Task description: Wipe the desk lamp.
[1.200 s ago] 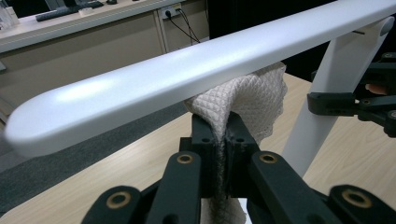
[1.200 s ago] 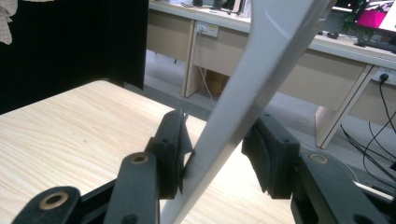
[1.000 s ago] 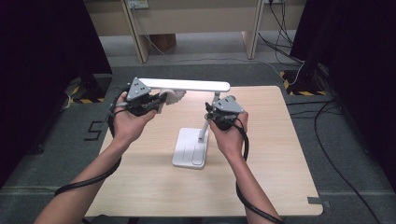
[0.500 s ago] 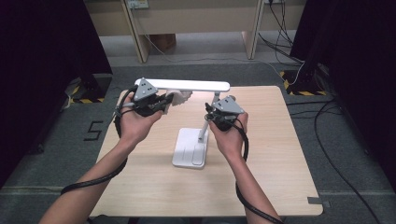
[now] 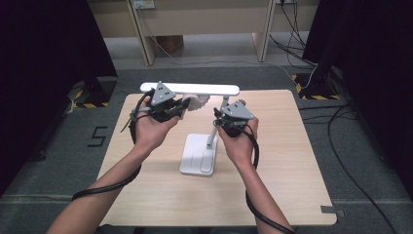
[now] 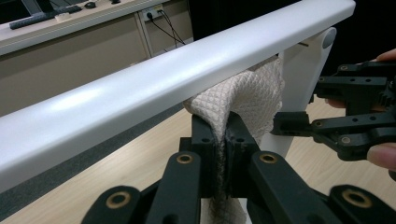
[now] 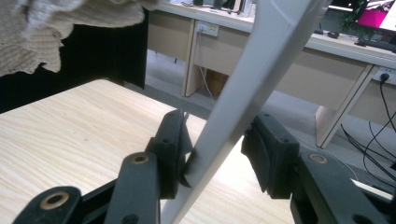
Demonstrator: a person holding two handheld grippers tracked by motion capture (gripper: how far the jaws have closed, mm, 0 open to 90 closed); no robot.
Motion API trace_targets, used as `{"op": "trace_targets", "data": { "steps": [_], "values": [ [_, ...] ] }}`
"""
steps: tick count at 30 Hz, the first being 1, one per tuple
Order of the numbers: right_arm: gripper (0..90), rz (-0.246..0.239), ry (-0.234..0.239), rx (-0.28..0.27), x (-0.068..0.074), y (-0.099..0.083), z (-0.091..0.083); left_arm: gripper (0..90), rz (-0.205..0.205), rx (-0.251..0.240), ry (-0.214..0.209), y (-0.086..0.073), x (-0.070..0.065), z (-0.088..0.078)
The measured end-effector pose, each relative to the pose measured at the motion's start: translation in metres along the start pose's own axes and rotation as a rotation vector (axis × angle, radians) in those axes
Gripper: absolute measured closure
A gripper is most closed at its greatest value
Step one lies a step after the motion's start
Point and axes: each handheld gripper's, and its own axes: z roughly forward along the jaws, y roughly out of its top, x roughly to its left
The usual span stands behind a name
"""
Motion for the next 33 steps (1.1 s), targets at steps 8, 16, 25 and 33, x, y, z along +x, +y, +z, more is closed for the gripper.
{"op": "trace_targets", "data": {
  "steps": [8,16,25,33],
  "values": [
    [57.7,0.003,0.0,0.002,0.0,0.0,0.0,84.8,0.01,0.005,-0.009,0.005,-0.009,0.005],
    [57.7,0.009,0.004,0.005,0.0,-0.001,-0.001,84.8,0.014,0.0,-0.02,0.006,-0.016,0.009],
    [57.6,0.006,0.01,0.008,0.0,-0.002,-0.001,84.8,0.021,0.002,-0.034,0.009,-0.022,0.012],
    [57.4,0.007,0.01,0.008,0.0,-0.002,-0.001,84.8,0.025,0.003,-0.043,0.012,-0.027,0.017]
  ]
}}
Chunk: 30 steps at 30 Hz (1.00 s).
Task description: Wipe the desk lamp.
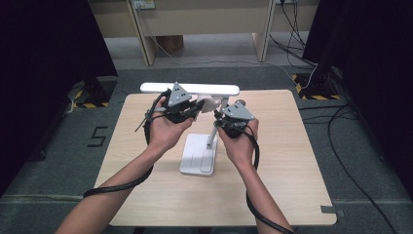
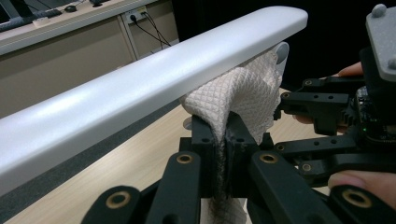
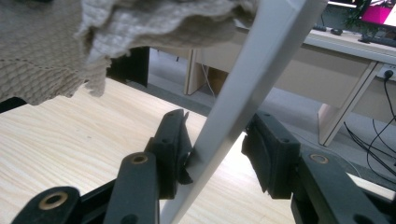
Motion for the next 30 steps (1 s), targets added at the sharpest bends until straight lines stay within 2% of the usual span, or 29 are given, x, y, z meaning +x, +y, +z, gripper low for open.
{"op": "trace_targets", "data": {
  "steps": [30],
  "values": [
    [56.7,0.002,0.01,-0.008,0.0,-0.004,0.0,84.6,0.027,0.017,-0.022,0.0,-0.017,0.02]
  ]
}}
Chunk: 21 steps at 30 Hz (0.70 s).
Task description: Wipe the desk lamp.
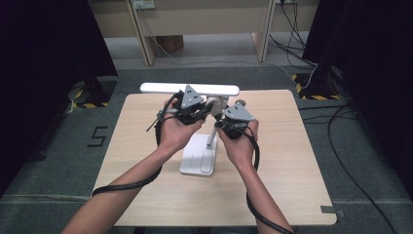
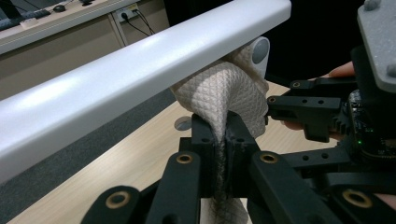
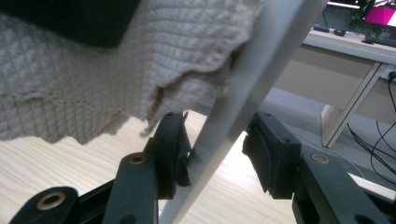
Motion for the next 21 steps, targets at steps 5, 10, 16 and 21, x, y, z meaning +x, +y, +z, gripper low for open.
{"op": "trace_targets", "data": {
  "steps": [5,10,16,21],
  "values": [
    [56.7,0.0,0.002,-0.002,-0.0003,-0.0007,0.0,84.7,0.007,0.006,-0.004,0.0001,-0.0017,0.0031],
    [56.6,-0.001,0.003,-0.003,-0.0008,-0.0014,-0.0002,84.6,0.012,0.008,-0.005,-0.0005,-0.003,0.0049],
    [56.2,0.001,0.007,0.004,-0.0005,-0.0018,0.0,84.6,0.023,0.014,-0.008,-0.0012,-0.0041,0.0071],
    [53.3,0.0,0.023,0.009,-0.0033,-0.002,-0.0023,84.6,0.029,0.02,-0.009,-0.0026,-0.0047,0.0076]
  ]
}}
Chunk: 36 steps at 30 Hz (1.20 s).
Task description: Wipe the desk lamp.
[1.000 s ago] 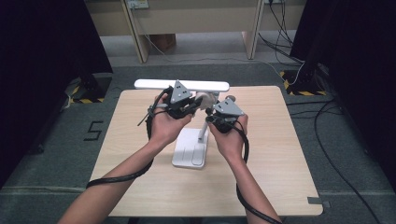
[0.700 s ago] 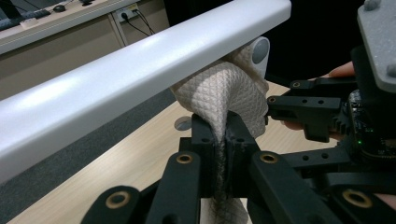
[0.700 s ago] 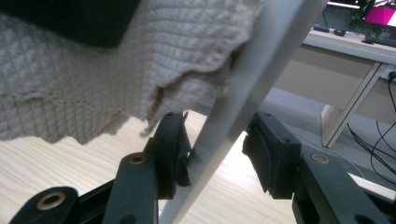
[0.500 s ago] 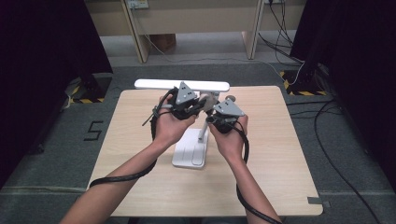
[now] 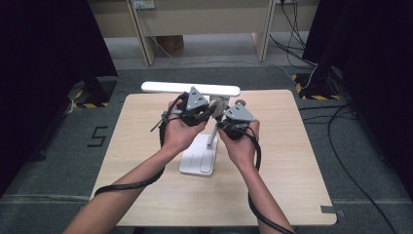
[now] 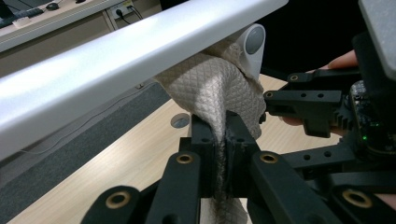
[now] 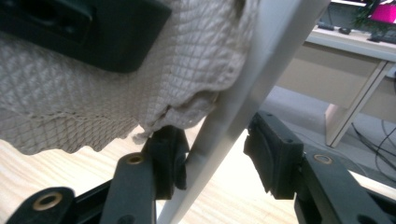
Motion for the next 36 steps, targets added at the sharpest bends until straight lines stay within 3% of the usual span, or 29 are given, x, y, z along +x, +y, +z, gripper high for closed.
{"op": "trace_targets", "data": {
  "steps": [7,22,30,36],
  "values": [
    [47.7,-0.004,0.045,0.012,-0.004,-0.002,-0.005,84.7,0.005,0.004,0.003,-0.002,0.0,0.001],
    [47.5,0.001,0.039,0.019,-0.001,-0.004,-0.001,84.6,0.012,0.002,-0.001,-0.001,-0.004,0.004],
    [39.2,0.001,0.093,0.046,-0.003,-0.012,-0.009,84.6,0.009,0.007,-0.002,-0.004,-0.003,0.004],
    [39.3,0.01,0.095,0.064,-0.006,-0.021,-0.015,84.6,0.008,0.011,-0.004,-0.007,-0.004,0.008]
  ]
}}
